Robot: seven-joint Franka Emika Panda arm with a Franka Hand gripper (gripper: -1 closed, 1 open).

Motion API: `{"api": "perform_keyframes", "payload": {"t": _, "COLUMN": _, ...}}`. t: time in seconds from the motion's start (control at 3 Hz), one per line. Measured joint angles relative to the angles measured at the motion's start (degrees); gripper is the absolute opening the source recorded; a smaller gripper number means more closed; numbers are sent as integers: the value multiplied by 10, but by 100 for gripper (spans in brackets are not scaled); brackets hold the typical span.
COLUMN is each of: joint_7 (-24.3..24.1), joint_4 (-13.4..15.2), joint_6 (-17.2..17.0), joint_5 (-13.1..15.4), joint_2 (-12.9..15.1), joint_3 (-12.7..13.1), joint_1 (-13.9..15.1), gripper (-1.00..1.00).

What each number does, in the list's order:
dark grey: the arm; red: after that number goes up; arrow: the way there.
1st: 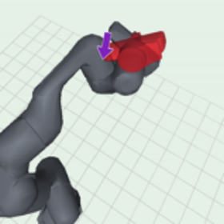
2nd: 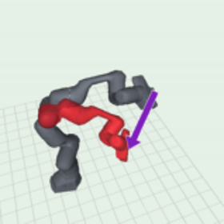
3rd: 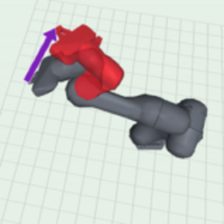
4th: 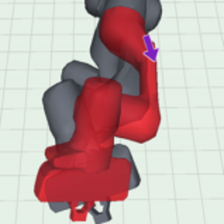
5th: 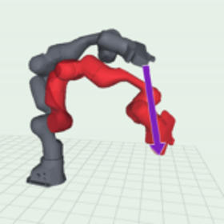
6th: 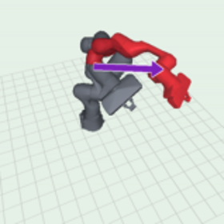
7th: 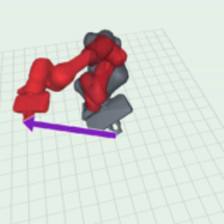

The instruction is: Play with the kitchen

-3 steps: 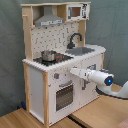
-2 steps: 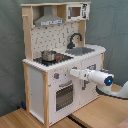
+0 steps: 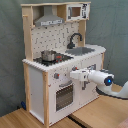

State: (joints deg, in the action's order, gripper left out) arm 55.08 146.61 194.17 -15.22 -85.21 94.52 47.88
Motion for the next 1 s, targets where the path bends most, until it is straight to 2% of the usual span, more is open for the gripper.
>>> {"api": "perform_keyframes", "payload": {"t": 0.67, "joint_7": 123, "joint_4": 1, "joint_6": -11, "joint_5": 0, "joint_2": 0, "joint_3": -1, "joint_1": -3, "gripper": -100}}
{"api": "perform_keyframes", "payload": {"t": 1.0, "joint_7": 161, "joint_4": 4, "joint_6": -22, "joint_5": 0, "joint_2": 0, "joint_3": 0, "joint_1": -6, "gripper": -100}}
